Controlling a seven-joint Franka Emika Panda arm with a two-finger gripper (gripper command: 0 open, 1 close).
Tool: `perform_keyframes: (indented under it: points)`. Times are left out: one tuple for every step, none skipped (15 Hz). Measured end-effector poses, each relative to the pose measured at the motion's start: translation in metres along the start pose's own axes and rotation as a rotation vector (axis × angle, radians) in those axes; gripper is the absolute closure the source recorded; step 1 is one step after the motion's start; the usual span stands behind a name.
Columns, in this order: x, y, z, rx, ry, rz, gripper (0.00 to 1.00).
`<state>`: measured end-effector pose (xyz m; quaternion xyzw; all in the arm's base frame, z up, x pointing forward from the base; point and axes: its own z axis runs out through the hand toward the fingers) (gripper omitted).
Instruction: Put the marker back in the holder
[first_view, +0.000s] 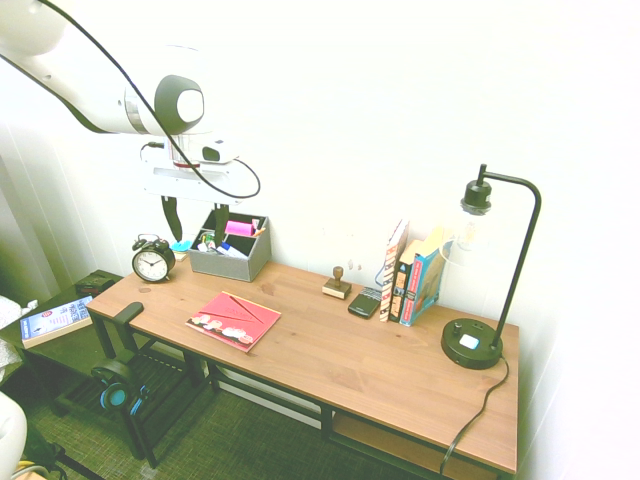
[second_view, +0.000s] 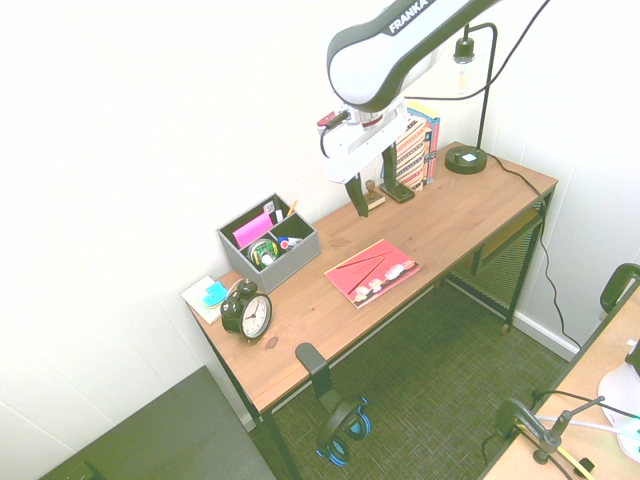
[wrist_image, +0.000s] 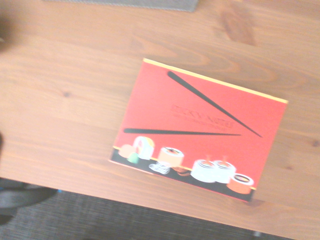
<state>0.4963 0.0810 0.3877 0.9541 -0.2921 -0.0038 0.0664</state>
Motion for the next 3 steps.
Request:
perform_keyframes:
  points:
    - [-0.006, 0.005, -0.008, -0.006, 0.025, -0.014, 0.0]
    - [-0.015, 0.011, -0.02, 0.02, 0.022, -0.008, 0.0]
    - [-0.026, 0.019, -0.032, 0.07, -0.005, 0.005, 0.0]
